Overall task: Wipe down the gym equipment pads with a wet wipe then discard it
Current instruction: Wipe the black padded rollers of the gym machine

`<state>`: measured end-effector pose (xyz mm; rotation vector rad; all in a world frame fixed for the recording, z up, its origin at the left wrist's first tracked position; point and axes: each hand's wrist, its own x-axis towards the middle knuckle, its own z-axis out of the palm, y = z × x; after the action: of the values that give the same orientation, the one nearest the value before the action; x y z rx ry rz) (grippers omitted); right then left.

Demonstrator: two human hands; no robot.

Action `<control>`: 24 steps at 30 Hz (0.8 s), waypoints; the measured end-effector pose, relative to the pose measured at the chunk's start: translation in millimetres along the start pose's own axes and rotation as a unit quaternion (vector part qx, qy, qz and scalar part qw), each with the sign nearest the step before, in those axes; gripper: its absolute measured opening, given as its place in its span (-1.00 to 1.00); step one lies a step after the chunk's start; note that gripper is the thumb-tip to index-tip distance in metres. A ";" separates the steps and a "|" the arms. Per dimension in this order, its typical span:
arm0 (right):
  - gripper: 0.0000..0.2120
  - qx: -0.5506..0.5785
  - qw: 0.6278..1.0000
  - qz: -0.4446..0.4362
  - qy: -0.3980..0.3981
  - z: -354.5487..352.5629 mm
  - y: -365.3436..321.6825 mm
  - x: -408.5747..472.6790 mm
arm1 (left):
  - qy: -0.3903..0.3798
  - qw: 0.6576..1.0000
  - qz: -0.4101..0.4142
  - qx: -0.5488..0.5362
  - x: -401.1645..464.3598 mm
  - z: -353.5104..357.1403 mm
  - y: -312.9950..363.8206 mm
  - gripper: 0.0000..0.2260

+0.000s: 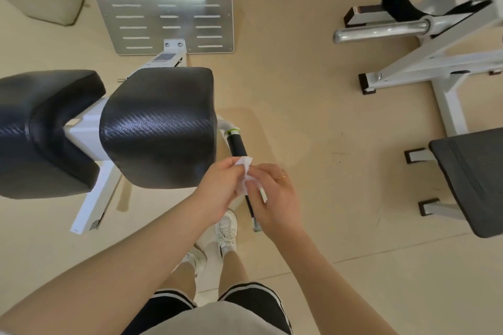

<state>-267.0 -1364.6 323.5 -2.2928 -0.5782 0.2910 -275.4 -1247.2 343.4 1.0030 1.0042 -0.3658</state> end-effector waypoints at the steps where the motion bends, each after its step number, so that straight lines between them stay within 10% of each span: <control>1: -0.70 -0.039 0.999 -0.033 0.007 2.5 3.3 -0.4 | -0.011 0.999 -0.013 -0.035 0.6 -2.1 0.9 -0.81; 7: -0.81 -0.189 0.975 -0.106 0.051 12.0 16.3 12.1 | -0.106 0.992 -0.059 -0.043 10.4 -19.2 5.0 -0.57; 16: -0.71 -0.096 0.986 -0.093 -0.096 37.0 65.0 99.9 | 0.032 0.983 0.010 0.178 33.3 -14.1 -24.3 -0.56; 24: -0.76 -0.038 0.968 -0.116 -0.220 36.1 75.5 81.7 | -0.004 0.991 -0.091 -0.099 45.2 -22.3 -40.4 -0.78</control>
<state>-185.0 -1349.9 241.4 -2.2108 -1.0884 0.6816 -290.5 -1242.1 280.8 0.7338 1.1061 -0.4112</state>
